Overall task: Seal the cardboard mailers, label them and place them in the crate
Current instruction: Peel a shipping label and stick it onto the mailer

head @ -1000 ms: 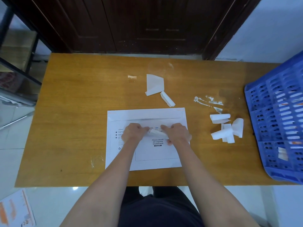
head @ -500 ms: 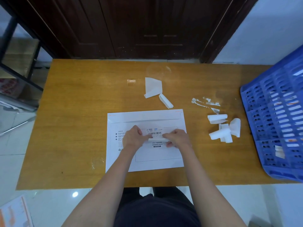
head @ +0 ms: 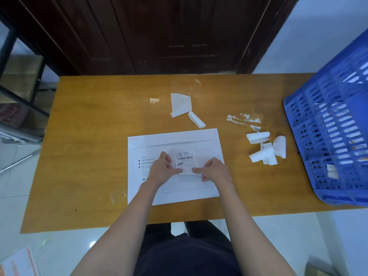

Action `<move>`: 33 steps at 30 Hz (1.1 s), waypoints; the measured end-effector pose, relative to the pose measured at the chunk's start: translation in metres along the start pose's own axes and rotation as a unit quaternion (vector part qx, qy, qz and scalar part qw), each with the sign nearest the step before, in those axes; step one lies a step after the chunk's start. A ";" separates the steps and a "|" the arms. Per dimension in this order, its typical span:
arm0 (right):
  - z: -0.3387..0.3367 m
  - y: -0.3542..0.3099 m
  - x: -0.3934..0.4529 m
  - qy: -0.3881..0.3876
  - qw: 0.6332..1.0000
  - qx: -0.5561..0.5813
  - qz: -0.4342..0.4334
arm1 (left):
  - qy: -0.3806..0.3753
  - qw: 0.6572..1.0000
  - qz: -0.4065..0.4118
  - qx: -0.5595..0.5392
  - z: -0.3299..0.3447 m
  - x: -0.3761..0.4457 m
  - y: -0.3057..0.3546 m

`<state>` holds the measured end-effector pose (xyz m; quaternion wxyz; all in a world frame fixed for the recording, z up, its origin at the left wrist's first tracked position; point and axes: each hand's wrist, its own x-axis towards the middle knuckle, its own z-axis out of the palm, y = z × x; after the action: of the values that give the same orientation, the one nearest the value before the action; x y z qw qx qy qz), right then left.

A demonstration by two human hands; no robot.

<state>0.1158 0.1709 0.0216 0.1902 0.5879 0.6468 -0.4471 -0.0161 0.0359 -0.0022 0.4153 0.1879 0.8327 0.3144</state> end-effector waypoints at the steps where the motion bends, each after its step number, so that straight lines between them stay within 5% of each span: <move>1: 0.000 0.002 -0.001 0.000 1.000 0.002 -0.004 | -0.003 1.000 0.002 -0.005 0.000 -0.001 -0.001; 33: 0.019 0.029 -0.013 -0.011 0.991 0.027 -0.132 | -0.055 0.982 0.116 0.138 0.006 -0.017 -0.009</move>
<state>0.1408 0.1449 0.0113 0.1205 0.4974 0.7042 -0.4921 -0.0019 0.0222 -0.0015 0.3911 0.3562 0.8163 0.2318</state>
